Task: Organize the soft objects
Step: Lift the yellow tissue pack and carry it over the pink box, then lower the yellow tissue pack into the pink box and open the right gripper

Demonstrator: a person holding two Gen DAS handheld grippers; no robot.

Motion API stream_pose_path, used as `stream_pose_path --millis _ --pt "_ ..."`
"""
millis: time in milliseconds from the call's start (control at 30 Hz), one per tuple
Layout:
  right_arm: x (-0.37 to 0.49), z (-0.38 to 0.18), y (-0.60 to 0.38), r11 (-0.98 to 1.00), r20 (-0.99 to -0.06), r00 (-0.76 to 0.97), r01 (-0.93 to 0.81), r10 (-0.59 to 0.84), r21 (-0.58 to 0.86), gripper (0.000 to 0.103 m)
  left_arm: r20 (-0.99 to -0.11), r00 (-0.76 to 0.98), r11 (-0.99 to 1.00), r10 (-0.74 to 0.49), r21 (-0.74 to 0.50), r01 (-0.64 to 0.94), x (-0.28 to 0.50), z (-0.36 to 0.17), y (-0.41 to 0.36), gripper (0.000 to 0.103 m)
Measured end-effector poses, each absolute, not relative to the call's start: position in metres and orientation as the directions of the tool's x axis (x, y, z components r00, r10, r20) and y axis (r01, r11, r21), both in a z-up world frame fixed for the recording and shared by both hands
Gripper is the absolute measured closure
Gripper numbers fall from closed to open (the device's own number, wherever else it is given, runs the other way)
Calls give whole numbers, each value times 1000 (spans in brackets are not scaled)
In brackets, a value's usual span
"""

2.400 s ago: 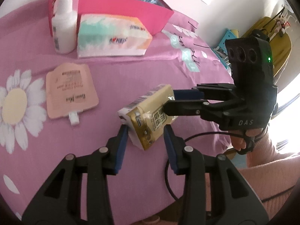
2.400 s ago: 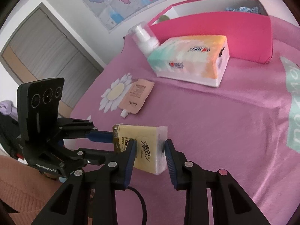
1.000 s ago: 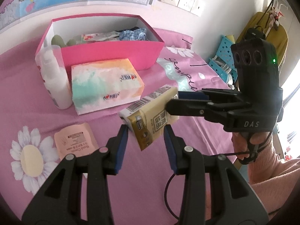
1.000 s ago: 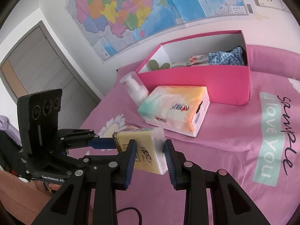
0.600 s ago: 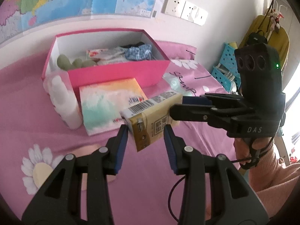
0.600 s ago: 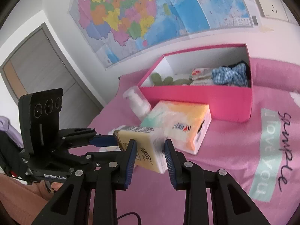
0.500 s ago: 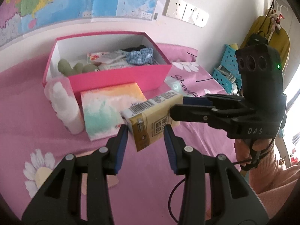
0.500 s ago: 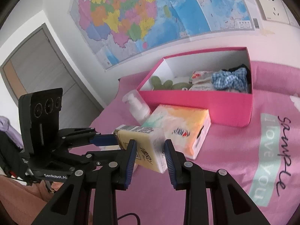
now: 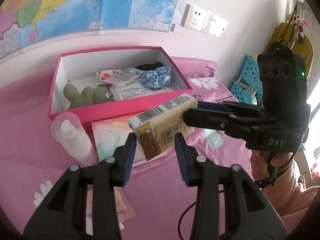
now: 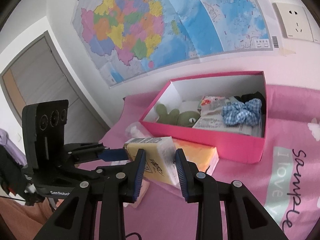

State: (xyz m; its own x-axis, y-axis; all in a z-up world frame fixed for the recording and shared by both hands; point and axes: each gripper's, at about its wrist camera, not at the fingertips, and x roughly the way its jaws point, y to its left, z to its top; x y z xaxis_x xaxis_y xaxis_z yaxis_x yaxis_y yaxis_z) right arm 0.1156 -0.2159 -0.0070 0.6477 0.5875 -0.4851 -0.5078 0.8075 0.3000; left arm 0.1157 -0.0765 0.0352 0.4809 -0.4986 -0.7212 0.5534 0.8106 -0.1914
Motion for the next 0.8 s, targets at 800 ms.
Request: stream_pose_path --millis 800 --pt "181 17 -215 831 -467 687 -464 556 307 72 -731 534 854 -425 -128 505 185 45 -87 61"
